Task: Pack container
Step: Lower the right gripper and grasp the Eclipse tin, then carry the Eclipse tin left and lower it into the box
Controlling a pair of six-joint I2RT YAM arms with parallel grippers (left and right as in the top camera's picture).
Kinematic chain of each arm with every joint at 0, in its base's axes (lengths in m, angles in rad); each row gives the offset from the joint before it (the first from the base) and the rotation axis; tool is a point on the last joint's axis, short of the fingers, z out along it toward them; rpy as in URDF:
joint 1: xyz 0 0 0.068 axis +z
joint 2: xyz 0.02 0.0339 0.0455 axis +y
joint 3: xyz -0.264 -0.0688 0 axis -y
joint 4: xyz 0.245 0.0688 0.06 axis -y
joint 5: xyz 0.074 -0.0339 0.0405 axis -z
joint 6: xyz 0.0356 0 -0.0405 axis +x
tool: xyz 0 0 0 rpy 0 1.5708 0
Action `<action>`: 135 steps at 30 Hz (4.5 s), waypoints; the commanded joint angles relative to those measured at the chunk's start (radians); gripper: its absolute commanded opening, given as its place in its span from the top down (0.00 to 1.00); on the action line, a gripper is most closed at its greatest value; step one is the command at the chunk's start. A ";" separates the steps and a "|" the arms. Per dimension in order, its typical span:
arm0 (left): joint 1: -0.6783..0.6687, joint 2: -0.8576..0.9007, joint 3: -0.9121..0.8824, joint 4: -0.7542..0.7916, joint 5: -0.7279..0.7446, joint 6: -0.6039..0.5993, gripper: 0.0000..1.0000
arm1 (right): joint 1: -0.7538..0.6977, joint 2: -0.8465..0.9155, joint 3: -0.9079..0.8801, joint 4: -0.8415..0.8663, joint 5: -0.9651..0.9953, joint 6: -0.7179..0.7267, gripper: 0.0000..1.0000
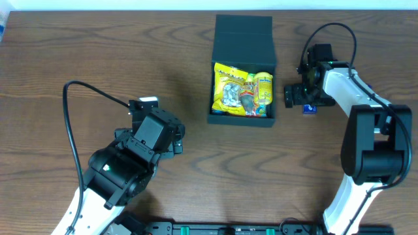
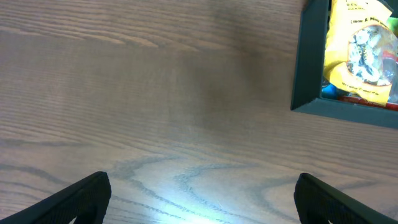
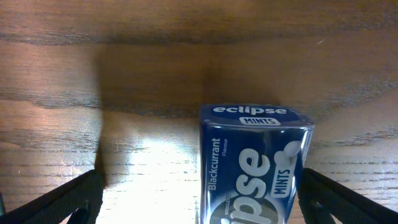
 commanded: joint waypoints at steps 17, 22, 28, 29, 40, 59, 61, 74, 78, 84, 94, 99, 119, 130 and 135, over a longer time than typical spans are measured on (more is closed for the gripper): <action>0.002 -0.004 -0.003 -0.004 -0.011 0.010 0.05 | 0.008 0.012 0.013 -0.054 0.030 -0.015 0.36; 0.002 -0.004 -0.003 -0.004 -0.011 0.010 0.05 | 0.008 0.012 0.013 -0.061 0.030 -0.015 0.40; 0.002 -0.004 -0.003 -0.004 -0.011 0.010 0.05 | 0.008 0.012 0.013 -0.061 0.030 -0.015 0.52; 0.002 -0.004 -0.003 -0.004 -0.011 0.010 0.05 | 0.008 0.012 0.013 -0.061 0.030 -0.015 0.53; 0.002 -0.004 -0.003 -0.004 -0.011 0.010 0.05 | 0.008 0.012 0.013 -0.062 0.030 -0.015 0.62; 0.002 -0.004 -0.003 -0.004 -0.011 0.010 0.05 | -0.001 -0.011 0.013 -0.081 0.029 0.062 0.99; 0.002 -0.004 -0.003 -0.004 -0.011 0.010 0.05 | -0.001 -0.038 0.013 -0.103 0.029 0.084 0.99; 0.002 -0.004 -0.003 -0.004 -0.011 0.010 0.05 | 0.047 -0.393 0.013 -0.301 -0.075 0.283 0.99; 0.002 -0.004 -0.003 -0.004 -0.011 0.010 0.05 | 0.129 -0.504 0.013 -0.308 -0.190 0.333 0.99; 0.002 -0.004 -0.003 -0.004 -0.011 0.010 0.05 | 0.313 -0.555 0.013 -0.266 -0.192 0.466 0.99; 0.002 -0.004 -0.003 -0.004 -0.011 0.010 0.05 | 0.440 -0.401 0.030 -0.175 -0.192 0.582 0.99; 0.002 -0.004 -0.003 -0.004 -0.011 0.010 0.05 | 0.425 -0.300 0.070 -0.160 -0.192 0.589 0.99; 0.002 -0.004 -0.003 -0.004 -0.011 0.010 0.05 | 0.370 -0.169 0.098 -0.089 -0.188 0.577 0.99; 0.002 -0.004 -0.003 -0.004 -0.011 0.010 0.05 | 0.369 -0.106 0.098 -0.091 -0.154 0.558 0.99; 0.002 -0.004 -0.003 -0.004 -0.011 0.010 0.05 | 0.369 -0.097 0.098 -0.094 -0.145 0.542 0.99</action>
